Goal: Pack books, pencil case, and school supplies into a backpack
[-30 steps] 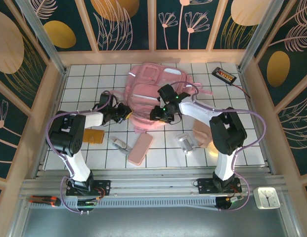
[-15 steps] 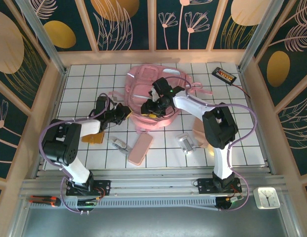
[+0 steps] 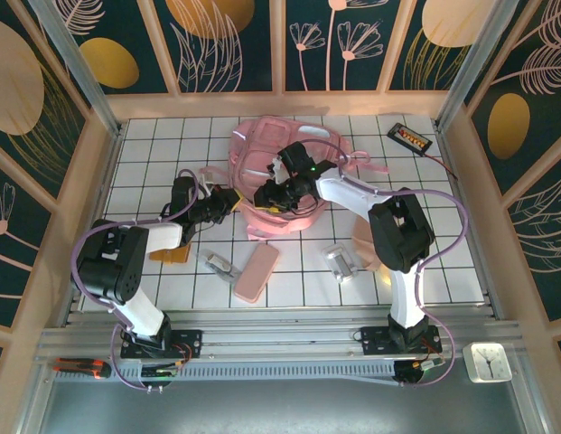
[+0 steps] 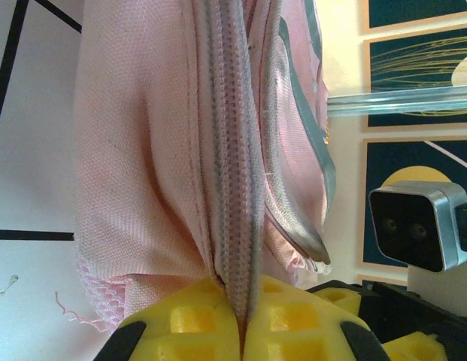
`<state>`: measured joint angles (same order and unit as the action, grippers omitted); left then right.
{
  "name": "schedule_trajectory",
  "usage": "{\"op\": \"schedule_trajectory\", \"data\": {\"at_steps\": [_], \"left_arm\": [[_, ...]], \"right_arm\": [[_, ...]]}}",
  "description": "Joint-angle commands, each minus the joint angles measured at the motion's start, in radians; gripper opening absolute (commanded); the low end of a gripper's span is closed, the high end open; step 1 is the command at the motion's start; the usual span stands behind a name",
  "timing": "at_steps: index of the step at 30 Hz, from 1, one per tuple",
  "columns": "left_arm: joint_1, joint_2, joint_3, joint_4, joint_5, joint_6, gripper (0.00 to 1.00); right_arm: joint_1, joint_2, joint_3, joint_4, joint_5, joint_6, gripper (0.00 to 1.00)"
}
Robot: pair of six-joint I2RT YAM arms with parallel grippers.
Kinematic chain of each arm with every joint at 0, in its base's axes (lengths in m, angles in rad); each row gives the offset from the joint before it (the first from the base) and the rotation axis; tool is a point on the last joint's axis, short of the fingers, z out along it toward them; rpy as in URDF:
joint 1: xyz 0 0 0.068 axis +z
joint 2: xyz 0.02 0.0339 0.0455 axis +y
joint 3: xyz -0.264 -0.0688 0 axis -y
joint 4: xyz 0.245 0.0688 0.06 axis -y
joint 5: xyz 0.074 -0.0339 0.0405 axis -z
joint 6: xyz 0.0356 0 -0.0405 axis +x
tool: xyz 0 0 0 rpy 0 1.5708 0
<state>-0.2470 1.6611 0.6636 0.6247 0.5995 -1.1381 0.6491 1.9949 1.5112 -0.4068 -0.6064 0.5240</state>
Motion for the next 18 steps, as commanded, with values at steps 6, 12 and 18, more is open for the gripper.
{"op": "schedule_trajectory", "data": {"at_steps": [6,12,18], "left_arm": [[-0.003,-0.012,0.025,0.13,0.089,0.031,0.0],[-0.001,-0.003,0.042,0.096,0.09,0.043,0.0],[0.019,-0.017,0.091,-0.182,0.01,0.111,0.0]], "right_arm": [[-0.002,-0.015,-0.06,0.084,0.018,0.041,0.1],[-0.004,-0.062,-0.097,0.063,0.126,0.043,0.0],[0.003,-0.199,-0.151,-0.012,0.525,0.073,0.0]]}}
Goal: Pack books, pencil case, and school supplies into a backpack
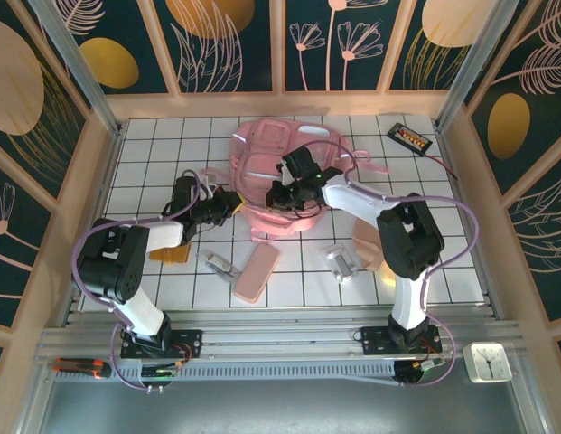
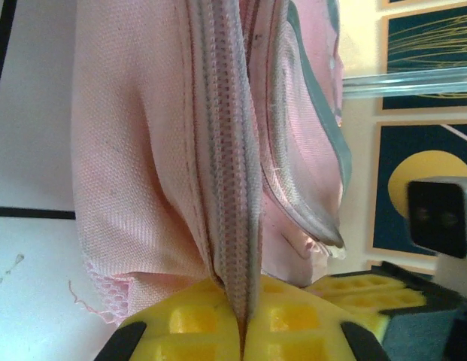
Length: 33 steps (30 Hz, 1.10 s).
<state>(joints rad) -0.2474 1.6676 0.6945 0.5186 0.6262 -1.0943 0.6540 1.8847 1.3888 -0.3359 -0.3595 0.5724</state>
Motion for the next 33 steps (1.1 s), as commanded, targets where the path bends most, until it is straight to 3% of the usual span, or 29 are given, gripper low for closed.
{"op": "schedule_trajectory", "data": {"at_steps": [1,4,9,16,17,19,22,26,33], "left_arm": [[0.024,-0.026,0.072,-0.145,-0.044,0.081,0.0],[0.039,-0.041,0.086,-0.244,-0.098,0.099,0.0],[0.072,-0.046,0.092,-0.265,-0.092,0.088,0.0],[0.082,-0.066,0.089,-0.224,-0.055,0.025,0.0],[0.082,-0.068,0.085,-0.207,-0.046,0.012,0.0],[0.082,-0.069,0.08,-0.18,-0.027,-0.009,0.0],[0.081,-0.072,0.071,-0.159,-0.013,-0.021,0.0],[0.081,-0.08,0.056,-0.144,-0.008,-0.031,0.0],[0.08,-0.091,0.045,-0.141,-0.007,-0.036,0.0]], "right_arm": [[0.002,-0.12,-0.042,-0.094,0.345,0.031,0.0],[0.007,-0.18,-0.072,-0.146,0.508,0.056,0.0],[0.004,-0.24,-0.149,-0.168,0.658,0.069,0.0],[-0.034,-0.35,-0.326,-0.047,0.681,0.11,0.0],[-0.041,-0.359,-0.345,-0.007,0.642,0.106,0.0],[-0.076,-0.369,-0.395,0.175,0.395,0.058,0.0],[-0.08,-0.298,-0.377,0.347,0.026,0.062,0.27],[-0.024,-0.178,-0.261,0.332,-0.098,0.029,0.47],[-0.004,-0.069,-0.203,0.373,-0.204,0.039,0.49]]}}
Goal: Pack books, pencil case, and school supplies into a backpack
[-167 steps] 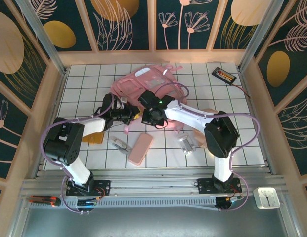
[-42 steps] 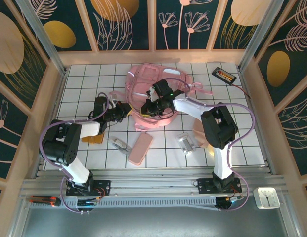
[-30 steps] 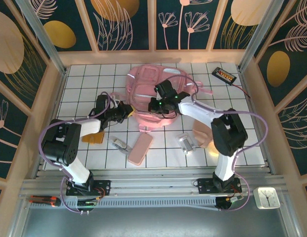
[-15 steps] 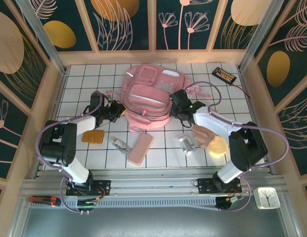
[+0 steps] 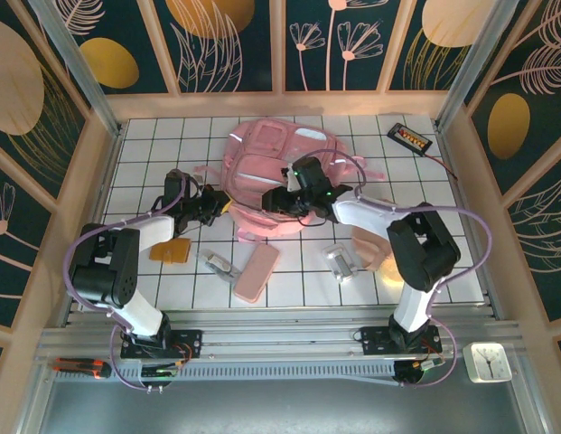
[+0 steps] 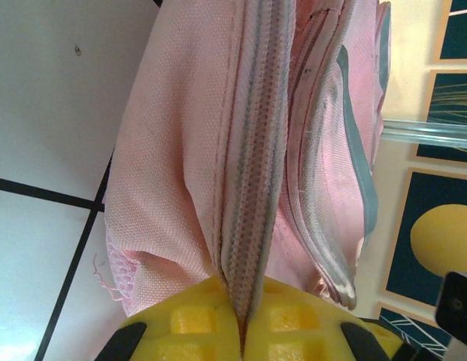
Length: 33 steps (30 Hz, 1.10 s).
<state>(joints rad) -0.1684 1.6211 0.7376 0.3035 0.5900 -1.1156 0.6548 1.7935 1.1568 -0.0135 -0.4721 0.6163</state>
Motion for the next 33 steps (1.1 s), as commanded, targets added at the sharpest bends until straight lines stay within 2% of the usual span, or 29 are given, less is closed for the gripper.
{"op": "schedule_trajectory", "data": {"at_steps": [1,10,16,20,33], "left_arm": [[0.002,-0.044,0.003,0.074,0.03,-0.014,0.0],[0.001,-0.04,0.009,0.068,0.029,-0.014,0.0],[0.001,-0.033,0.017,0.066,0.028,-0.014,0.0],[0.002,-0.036,0.018,0.058,0.028,-0.01,0.0],[0.001,-0.038,0.037,0.018,0.029,0.006,0.0]], "right_arm": [[-0.005,0.031,0.032,0.058,-0.1,-0.003,0.5],[-0.004,0.057,0.032,0.074,-0.109,0.002,0.46],[-0.007,0.028,0.009,0.062,-0.066,-0.008,0.31],[-0.014,0.026,0.002,0.065,-0.062,-0.007,0.27],[-0.025,0.053,-0.027,0.168,-0.102,0.01,0.26]]}}
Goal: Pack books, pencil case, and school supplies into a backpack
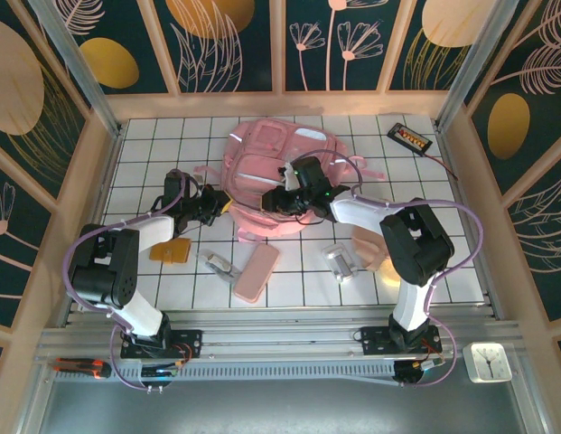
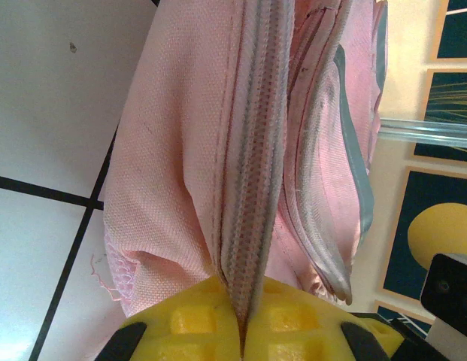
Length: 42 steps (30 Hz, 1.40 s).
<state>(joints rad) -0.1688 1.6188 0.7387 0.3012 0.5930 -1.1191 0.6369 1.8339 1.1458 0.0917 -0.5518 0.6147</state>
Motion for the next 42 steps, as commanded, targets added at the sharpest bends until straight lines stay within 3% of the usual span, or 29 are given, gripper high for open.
{"op": "schedule_trajectory", "data": {"at_steps": [1,12,18,25,36,42], "left_arm": [[0.002,-0.034,0.037,0.016,0.026,0.012,0.0],[0.002,-0.031,0.04,0.005,0.025,0.016,0.0],[0.002,-0.03,0.036,0.009,0.028,0.015,0.0],[0.002,-0.031,0.037,0.006,0.03,0.015,0.0],[0.002,-0.03,0.034,-0.001,0.034,0.021,0.0],[0.002,-0.028,0.036,-0.002,0.036,0.021,0.0]], "right_arm": [[-0.008,0.016,-0.015,0.065,-0.023,0.013,0.26],[-0.008,0.036,-0.034,0.118,-0.079,0.024,0.25],[-0.009,0.056,-0.044,0.123,-0.118,0.021,0.35],[-0.015,0.05,-0.066,0.147,-0.094,0.034,0.33],[-0.021,0.062,-0.07,0.208,-0.066,0.069,0.22],[-0.023,0.052,-0.085,0.219,-0.056,0.066,0.02]]}}
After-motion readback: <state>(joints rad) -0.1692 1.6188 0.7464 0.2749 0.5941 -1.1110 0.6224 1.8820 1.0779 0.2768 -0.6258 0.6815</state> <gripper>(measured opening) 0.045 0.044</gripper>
